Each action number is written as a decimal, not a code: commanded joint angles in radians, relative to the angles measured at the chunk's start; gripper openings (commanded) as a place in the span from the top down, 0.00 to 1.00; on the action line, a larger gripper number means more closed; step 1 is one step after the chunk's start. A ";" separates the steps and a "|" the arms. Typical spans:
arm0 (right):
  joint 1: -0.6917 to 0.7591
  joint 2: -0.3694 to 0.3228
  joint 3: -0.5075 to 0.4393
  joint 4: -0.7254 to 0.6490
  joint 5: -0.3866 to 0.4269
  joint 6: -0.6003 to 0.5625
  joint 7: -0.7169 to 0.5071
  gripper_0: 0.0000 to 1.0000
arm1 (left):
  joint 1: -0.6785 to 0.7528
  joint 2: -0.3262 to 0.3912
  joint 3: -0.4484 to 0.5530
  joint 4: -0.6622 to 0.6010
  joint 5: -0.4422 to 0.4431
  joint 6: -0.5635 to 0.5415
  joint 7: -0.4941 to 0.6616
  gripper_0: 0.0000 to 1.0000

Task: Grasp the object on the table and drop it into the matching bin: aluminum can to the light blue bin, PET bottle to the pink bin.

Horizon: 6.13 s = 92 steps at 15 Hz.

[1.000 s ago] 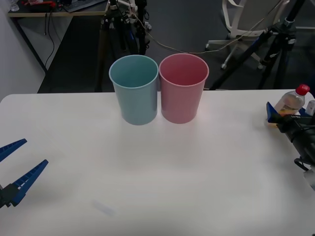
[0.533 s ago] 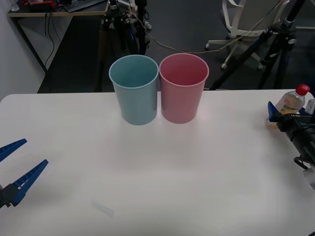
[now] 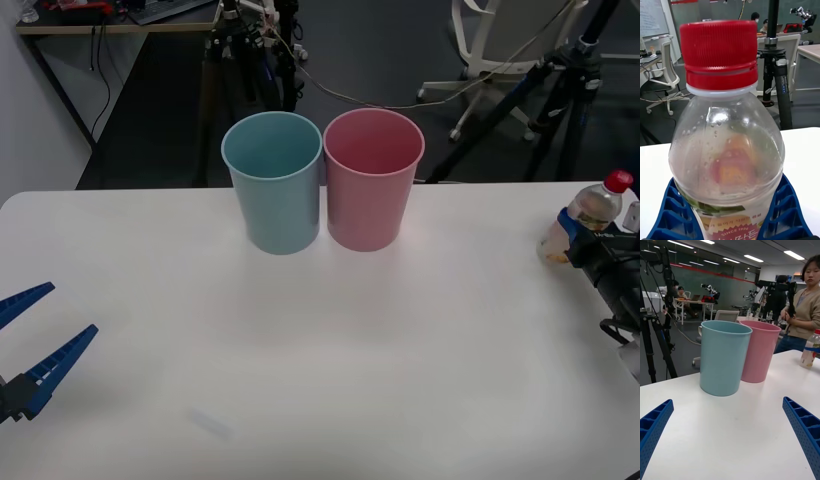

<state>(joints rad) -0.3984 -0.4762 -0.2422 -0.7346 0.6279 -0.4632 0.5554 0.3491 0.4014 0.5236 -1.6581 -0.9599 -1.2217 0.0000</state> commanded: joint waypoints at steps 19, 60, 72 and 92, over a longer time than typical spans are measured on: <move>0.811 -0.196 0.113 -1.054 -0.165 0.271 -0.164 1.00 | 0.000 0.000 0.000 0.000 0.000 0.000 0.000 0.00; -0.482 -0.677 0.986 -1.019 -0.952 0.686 -0.158 1.00 | 0.000 0.000 0.000 0.000 0.000 0.000 0.000 0.00; -0.560 -0.378 1.031 -0.815 -0.741 0.719 -0.137 1.00 | 0.000 0.000 0.000 0.000 0.000 0.000 0.000 0.00; -0.557 -0.335 1.031 -0.784 -0.692 0.715 -0.130 0.00 | 0.000 0.000 0.000 0.000 0.000 0.000 0.000 0.00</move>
<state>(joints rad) -0.9558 -0.8112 0.7886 -1.5183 -0.0645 0.2519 0.4249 0.3491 0.4014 0.5236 -1.6580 -0.9599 -1.2217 0.0000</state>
